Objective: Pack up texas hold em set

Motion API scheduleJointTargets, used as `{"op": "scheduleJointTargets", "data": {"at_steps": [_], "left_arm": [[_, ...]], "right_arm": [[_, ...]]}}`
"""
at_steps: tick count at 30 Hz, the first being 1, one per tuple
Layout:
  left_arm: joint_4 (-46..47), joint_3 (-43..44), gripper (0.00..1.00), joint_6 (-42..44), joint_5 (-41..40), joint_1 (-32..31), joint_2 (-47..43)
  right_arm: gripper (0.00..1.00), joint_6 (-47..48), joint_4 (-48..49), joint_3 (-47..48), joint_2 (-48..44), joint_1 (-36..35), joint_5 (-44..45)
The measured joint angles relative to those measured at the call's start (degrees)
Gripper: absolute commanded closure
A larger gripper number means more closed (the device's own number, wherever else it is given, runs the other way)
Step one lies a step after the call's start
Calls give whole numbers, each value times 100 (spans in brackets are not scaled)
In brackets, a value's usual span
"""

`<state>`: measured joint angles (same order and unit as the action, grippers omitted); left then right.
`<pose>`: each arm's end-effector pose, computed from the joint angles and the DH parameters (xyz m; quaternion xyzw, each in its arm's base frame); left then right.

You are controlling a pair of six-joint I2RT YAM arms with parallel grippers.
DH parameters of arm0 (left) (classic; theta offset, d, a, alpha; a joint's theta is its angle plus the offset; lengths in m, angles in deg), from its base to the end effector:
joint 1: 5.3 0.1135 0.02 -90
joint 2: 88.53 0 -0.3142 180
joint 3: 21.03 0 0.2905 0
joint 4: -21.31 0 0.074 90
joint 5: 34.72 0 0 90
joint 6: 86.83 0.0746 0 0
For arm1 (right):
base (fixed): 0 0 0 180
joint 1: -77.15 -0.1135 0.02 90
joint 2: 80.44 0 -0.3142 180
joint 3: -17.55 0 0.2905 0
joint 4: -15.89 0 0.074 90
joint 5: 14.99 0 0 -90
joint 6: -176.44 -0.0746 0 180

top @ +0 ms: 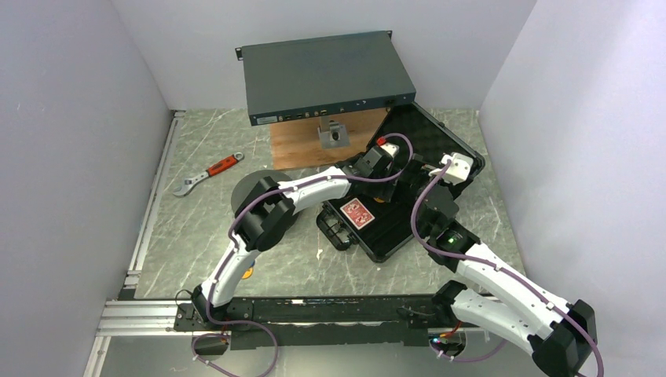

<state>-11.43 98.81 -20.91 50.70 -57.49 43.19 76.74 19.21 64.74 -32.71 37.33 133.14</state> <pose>0.3842 -0.4854 0.1840 0.2089 0.8980 -0.2090 0.3259 0.2037 0.0874 0.3488 0.1830 0.6736 -0.0392 0.7150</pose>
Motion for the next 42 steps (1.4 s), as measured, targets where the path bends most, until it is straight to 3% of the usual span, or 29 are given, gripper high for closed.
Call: {"op": "scheduleJointTargets", "data": {"at_steps": [8, 13, 23, 35, 42], "left_arm": [[173, -442, 18, 79, -66, -31, -249], [166, -1008, 19, 96, -195, -157, -883], [39, -3359, 24, 157, -1049, -907, -3880], [-1670, -6207, 26, -1740, -2315, -1082, -6236], [-2557, -6798, 28, -2791, -2618, -1088, -7296]], "right_arm": [[0, -55, -22, 0, 26, -4, -24], [0, -68, -17, 0, 13, -13, -33], [0, -177, -33, 0, 50, -26, -173], [0, -236, -103, 0, 256, -26, -269], [0, -247, -168, 2, 345, -26, -304]]}}
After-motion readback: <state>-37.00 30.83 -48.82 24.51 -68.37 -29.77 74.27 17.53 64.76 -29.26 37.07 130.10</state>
